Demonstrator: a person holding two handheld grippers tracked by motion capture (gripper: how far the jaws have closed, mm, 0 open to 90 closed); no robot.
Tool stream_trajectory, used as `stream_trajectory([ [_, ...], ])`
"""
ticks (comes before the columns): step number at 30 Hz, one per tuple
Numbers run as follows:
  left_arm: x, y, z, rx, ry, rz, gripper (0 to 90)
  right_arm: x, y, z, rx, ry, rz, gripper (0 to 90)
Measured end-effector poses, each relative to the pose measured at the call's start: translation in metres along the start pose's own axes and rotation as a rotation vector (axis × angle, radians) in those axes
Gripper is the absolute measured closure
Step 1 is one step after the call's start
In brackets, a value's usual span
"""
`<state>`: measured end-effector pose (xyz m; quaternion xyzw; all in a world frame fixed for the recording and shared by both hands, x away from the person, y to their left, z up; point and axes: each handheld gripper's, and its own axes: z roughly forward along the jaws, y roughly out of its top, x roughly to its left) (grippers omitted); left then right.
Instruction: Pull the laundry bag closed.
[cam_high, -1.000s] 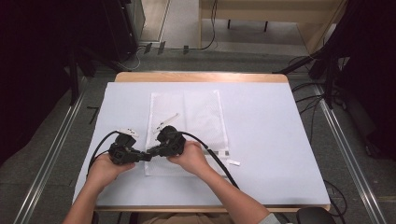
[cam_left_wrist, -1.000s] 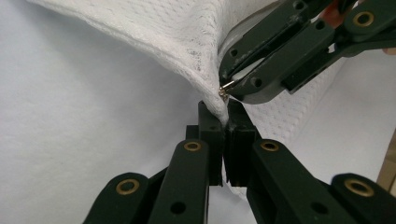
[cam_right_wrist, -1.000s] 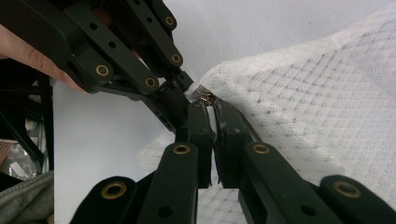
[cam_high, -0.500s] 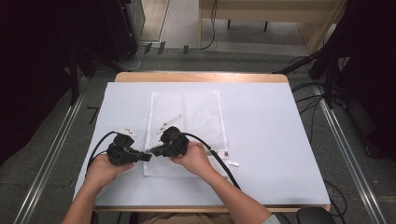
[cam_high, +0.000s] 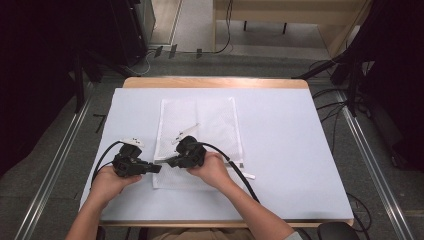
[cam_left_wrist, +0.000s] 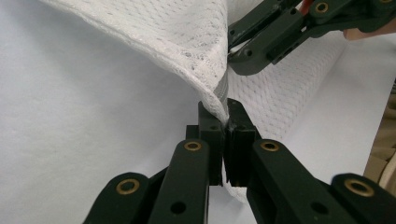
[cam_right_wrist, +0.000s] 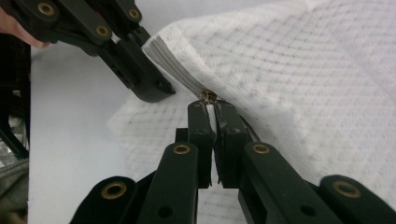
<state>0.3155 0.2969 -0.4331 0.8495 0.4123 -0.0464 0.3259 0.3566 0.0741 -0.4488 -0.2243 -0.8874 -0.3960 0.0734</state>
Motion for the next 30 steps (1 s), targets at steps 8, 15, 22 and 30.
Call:
stream_trajectory([
  [8,0.002,-0.002,-0.002,-0.018,-0.004,-0.013,88.1,-0.011,-0.011,-0.006,0.002,-0.009,0.041,88.0],
  [15,0.002,-0.002,-0.002,-0.018,-0.006,-0.010,88.1,-0.011,-0.011,-0.008,0.018,-0.020,0.025,88.0],
  [22,0.002,-0.003,-0.004,-0.027,-0.007,-0.017,88.0,-0.012,-0.012,-0.010,0.021,-0.022,0.031,87.9],
  [30,0.004,-0.004,-0.005,-0.025,-0.009,-0.014,88.1,-0.015,-0.015,-0.013,0.029,-0.026,0.044,87.9],
])
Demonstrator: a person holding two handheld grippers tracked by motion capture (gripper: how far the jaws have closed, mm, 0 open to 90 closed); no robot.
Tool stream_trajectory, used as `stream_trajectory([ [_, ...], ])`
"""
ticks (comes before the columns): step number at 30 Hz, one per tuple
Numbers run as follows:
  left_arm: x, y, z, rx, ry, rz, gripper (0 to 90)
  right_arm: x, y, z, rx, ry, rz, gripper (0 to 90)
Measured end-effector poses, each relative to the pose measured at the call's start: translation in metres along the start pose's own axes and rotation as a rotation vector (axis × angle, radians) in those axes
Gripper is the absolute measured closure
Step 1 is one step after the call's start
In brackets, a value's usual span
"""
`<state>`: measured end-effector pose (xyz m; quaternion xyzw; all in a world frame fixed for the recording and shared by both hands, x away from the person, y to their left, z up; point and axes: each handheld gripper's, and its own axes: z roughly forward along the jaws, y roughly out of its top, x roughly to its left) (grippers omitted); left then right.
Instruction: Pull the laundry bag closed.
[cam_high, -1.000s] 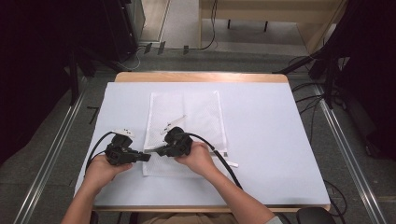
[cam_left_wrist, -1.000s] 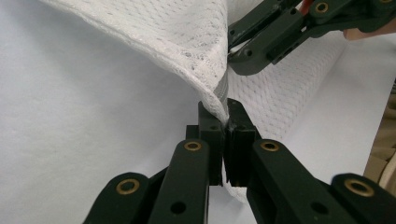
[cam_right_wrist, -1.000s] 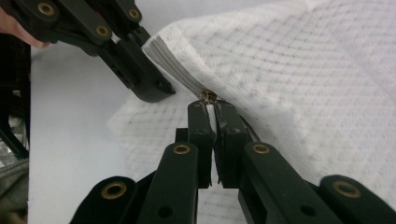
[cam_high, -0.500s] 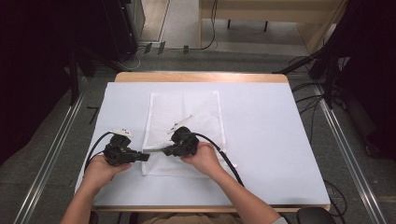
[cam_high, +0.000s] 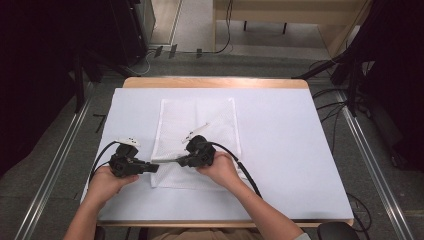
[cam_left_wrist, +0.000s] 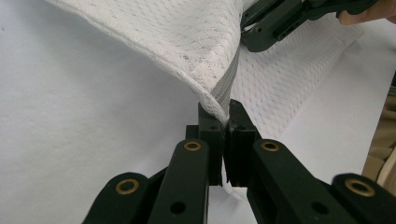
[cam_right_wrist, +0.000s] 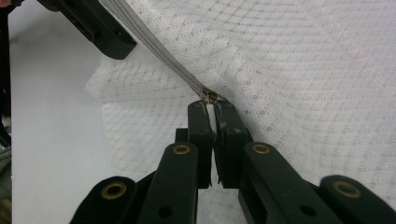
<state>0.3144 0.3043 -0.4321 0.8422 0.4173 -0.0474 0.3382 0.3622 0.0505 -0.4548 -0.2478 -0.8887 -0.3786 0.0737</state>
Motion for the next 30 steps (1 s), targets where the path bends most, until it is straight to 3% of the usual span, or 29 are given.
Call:
stream_trajectory([
  [8,0.000,0.000,0.000,0.001,-0.005,0.000,88.1,0.001,0.000,-0.002,-0.012,-0.003,-0.024,88.0],
  [22,0.002,-0.001,-0.001,0.000,-0.003,-0.006,88.1,-0.006,-0.009,-0.009,-0.003,-0.016,0.006,87.9],
  [30,0.002,-0.002,-0.002,0.000,-0.003,-0.008,88.1,-0.010,-0.012,-0.017,0.012,-0.021,-0.003,87.9],
])
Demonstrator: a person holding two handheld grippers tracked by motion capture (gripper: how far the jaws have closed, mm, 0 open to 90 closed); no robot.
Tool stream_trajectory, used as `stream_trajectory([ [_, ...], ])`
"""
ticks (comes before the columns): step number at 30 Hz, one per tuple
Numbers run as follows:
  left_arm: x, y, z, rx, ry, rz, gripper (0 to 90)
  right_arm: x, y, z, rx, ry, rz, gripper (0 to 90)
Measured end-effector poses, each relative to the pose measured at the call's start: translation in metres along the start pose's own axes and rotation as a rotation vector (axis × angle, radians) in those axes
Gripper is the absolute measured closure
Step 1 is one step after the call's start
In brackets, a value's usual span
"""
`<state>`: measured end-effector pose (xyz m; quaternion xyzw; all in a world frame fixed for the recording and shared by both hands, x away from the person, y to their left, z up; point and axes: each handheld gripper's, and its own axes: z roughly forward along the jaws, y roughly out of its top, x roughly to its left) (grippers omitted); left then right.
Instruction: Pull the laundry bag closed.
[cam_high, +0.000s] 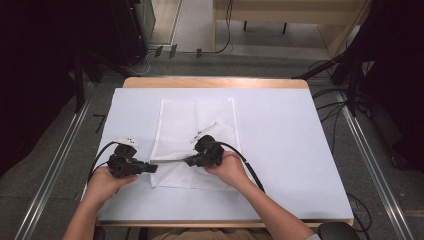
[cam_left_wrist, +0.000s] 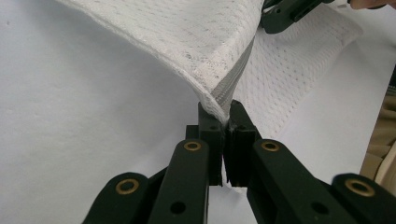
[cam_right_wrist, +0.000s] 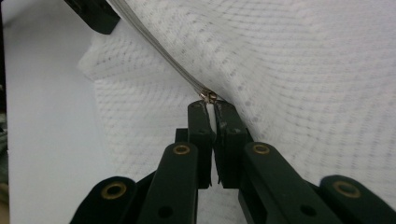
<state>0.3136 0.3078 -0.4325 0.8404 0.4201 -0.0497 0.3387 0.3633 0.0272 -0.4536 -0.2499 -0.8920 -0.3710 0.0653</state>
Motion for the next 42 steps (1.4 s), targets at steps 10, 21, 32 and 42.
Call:
stream_trajectory([
  [10,-0.001,0.000,0.002,0.011,-0.009,0.004,88.1,-0.003,-0.005,-0.002,-0.007,0.008,0.003,87.9],
  [21,0.000,0.000,0.002,0.008,-0.011,-0.002,88.1,-0.010,-0.012,-0.009,-0.001,-0.002,0.022,88.0],
  [32,-0.001,-0.001,0.002,0.011,-0.015,0.003,88.1,-0.015,-0.020,-0.018,0.006,-0.021,0.027,87.9],
  [42,0.001,-0.002,-0.001,0.002,-0.014,-0.005,88.1,-0.022,-0.026,-0.025,0.012,-0.032,0.048,87.9],
])
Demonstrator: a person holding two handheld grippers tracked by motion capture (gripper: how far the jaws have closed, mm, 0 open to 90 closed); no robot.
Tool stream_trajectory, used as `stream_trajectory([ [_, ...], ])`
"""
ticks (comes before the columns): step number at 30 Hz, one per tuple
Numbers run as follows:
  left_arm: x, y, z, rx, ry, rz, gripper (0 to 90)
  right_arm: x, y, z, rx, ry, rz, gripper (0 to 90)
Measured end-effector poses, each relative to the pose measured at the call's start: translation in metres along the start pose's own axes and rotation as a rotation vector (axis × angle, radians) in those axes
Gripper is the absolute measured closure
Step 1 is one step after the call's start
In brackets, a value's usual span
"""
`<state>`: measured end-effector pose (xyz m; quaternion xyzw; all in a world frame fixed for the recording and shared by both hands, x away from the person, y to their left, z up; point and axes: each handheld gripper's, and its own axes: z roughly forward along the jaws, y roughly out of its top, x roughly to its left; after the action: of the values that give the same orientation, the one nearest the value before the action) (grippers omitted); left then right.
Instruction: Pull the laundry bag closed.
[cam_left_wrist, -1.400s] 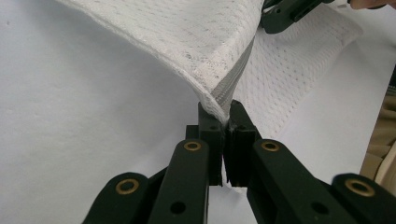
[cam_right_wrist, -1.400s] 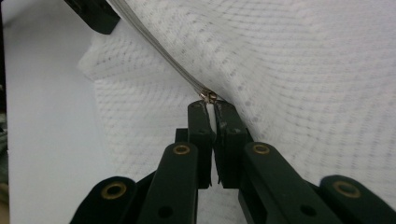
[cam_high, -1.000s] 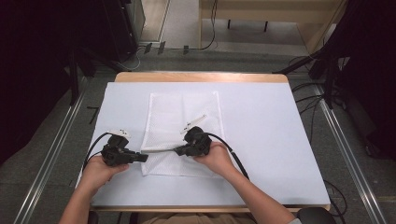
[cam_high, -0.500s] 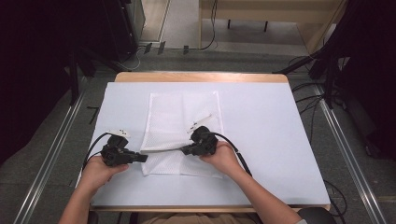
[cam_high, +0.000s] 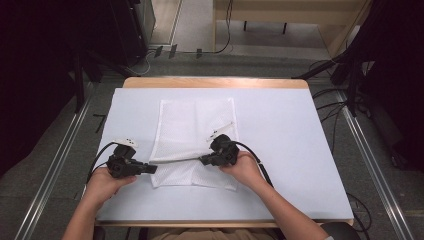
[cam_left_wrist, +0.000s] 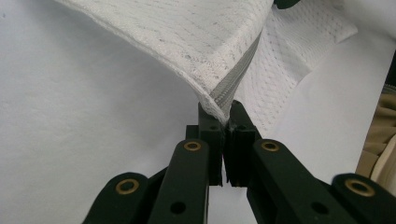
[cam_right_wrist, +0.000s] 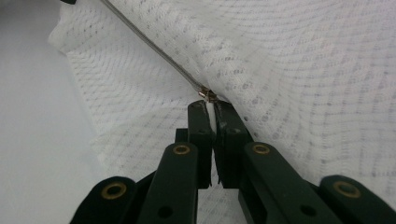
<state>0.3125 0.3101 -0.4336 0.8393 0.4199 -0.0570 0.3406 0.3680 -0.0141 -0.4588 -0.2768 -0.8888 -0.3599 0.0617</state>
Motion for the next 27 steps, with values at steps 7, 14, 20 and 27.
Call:
stream_trajectory([
  [7,0.000,0.000,0.000,-0.001,-0.005,0.001,88.1,0.000,-0.002,-0.004,-0.002,0.002,-0.010,87.9],
  [14,-0.001,0.000,0.000,0.002,-0.011,0.005,88.1,-0.001,-0.003,-0.007,0.003,-0.002,-0.012,87.9],
  [20,-0.001,-0.001,0.000,0.004,-0.009,0.005,88.1,-0.002,-0.005,-0.010,0.004,-0.001,-0.014,87.9],
  [27,-0.001,-0.001,0.001,0.006,-0.006,0.011,88.1,-0.004,-0.007,-0.013,0.012,-0.006,-0.008,87.9],
])
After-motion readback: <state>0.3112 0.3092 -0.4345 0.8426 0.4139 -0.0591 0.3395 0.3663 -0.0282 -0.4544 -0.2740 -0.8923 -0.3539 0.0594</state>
